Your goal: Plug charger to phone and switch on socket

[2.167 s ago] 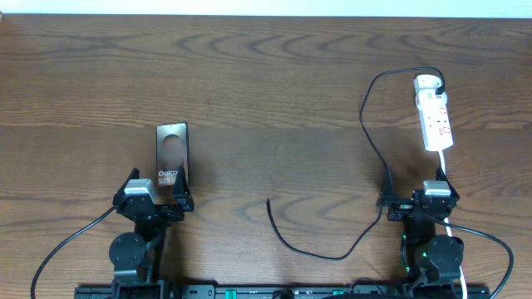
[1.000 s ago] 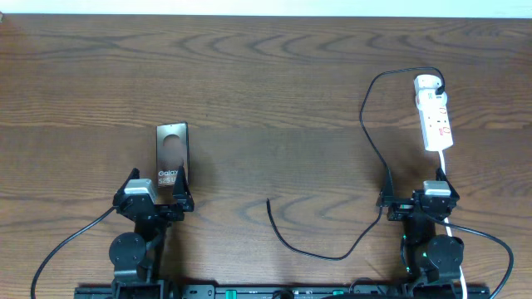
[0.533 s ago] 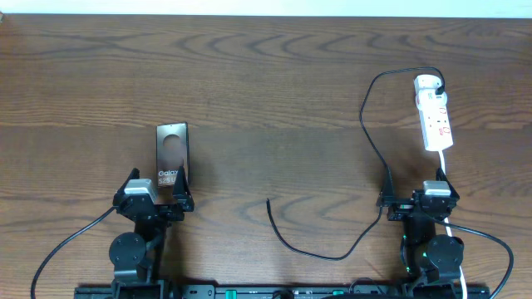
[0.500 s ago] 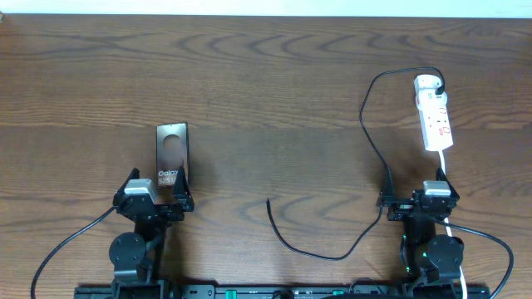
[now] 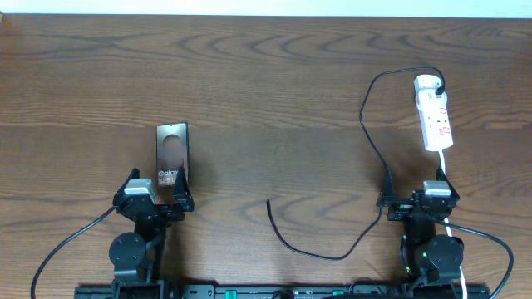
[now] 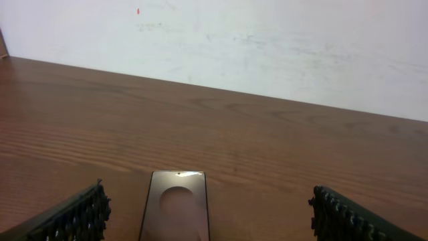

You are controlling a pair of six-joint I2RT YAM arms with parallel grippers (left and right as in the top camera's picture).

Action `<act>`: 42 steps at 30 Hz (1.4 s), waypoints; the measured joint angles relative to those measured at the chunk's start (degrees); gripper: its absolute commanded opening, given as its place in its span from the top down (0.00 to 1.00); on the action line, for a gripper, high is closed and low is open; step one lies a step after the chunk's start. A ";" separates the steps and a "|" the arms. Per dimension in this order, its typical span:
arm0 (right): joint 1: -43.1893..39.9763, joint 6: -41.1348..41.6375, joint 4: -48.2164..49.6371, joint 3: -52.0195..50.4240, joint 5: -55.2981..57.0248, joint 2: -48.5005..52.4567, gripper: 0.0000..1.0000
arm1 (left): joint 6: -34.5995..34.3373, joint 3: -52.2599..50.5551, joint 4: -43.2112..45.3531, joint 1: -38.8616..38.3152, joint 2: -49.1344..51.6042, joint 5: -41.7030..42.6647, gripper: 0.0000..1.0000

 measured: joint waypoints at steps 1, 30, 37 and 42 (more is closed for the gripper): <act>0.00 0.00 0.00 0.00 0.00 0.00 0.01 | 0.00 0.00 0.00 0.00 0.00 0.00 0.06; 0.00 0.00 0.00 0.00 0.00 0.00 0.01 | -2.51 0.74 -0.66 0.00 0.09 0.24 0.06; 0.00 0.00 -0.04 0.00 -0.04 0.02 0.01 | -3.93 18.47 -17.31 0.00 10.84 0.24 0.06; 0.00 -0.02 0.04 0.00 -0.04 0.00 0.01 | -4.37 41.57 -33.05 0.02 30.45 0.24 0.06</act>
